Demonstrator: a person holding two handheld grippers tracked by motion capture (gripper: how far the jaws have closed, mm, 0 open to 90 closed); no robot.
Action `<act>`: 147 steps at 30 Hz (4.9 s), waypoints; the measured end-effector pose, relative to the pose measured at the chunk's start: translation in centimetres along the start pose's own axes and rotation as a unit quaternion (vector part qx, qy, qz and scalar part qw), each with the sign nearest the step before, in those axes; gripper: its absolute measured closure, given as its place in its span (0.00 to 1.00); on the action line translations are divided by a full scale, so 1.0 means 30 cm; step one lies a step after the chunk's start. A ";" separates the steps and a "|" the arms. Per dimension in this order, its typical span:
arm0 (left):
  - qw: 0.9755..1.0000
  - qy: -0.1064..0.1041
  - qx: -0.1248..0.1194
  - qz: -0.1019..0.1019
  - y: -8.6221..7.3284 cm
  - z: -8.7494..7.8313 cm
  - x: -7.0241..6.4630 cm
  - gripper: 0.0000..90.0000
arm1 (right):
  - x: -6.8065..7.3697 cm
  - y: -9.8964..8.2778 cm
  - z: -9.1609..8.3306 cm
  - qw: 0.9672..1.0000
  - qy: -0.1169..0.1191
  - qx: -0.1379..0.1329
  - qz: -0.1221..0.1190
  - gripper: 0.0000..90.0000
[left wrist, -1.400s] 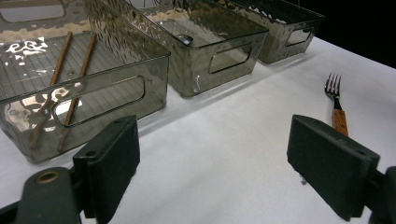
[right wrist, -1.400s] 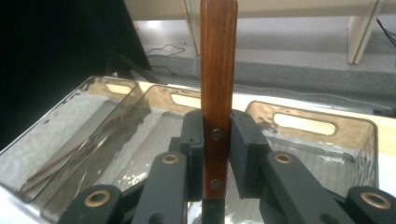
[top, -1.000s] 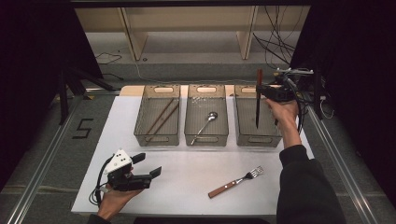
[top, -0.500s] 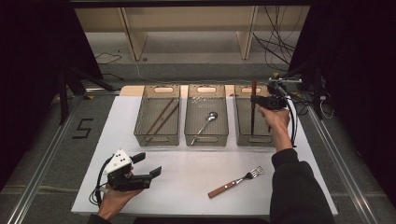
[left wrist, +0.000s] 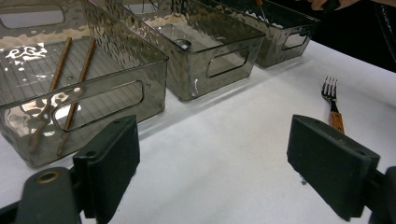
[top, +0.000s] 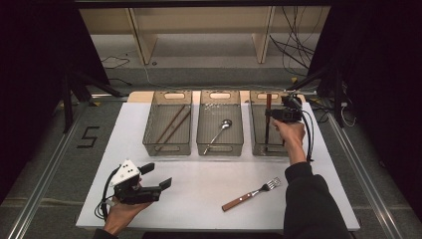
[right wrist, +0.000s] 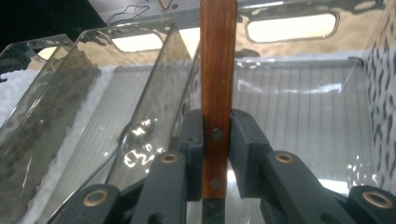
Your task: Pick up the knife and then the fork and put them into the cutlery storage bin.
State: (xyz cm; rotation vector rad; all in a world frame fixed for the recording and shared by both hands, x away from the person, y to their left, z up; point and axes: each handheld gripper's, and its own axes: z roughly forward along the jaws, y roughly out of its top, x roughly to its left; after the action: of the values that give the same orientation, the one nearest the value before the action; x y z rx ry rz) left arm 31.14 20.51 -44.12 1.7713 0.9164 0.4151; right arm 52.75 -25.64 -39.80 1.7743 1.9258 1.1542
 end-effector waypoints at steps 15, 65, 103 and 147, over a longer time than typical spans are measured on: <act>1.000 0.001 0.000 0.000 0.000 -0.001 0.001 0.19 | 0.048 0.009 -0.077 0.997 0.040 -0.018 -0.065 0.66; 1.000 -0.012 -0.003 -0.016 0.000 -0.007 0.008 0.17 | 0.397 -0.430 -0.237 0.835 0.218 0.188 -0.468 0.32; 1.000 -0.016 -0.003 -0.013 -0.001 -0.001 0.003 0.17 | 0.405 -0.561 -0.134 0.758 0.164 0.300 -0.556 0.43; 1.000 -0.015 -0.001 -0.007 -0.001 0.001 0.000 0.17 | 0.455 -0.569 -0.111 0.710 0.151 0.356 -0.589 0.73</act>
State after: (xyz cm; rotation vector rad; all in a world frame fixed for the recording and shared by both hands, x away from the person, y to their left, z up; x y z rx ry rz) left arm 31.15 20.50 -44.15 1.7647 0.9068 0.3788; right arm 35.59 -12.89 -45.53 0.1015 3.1044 0.1777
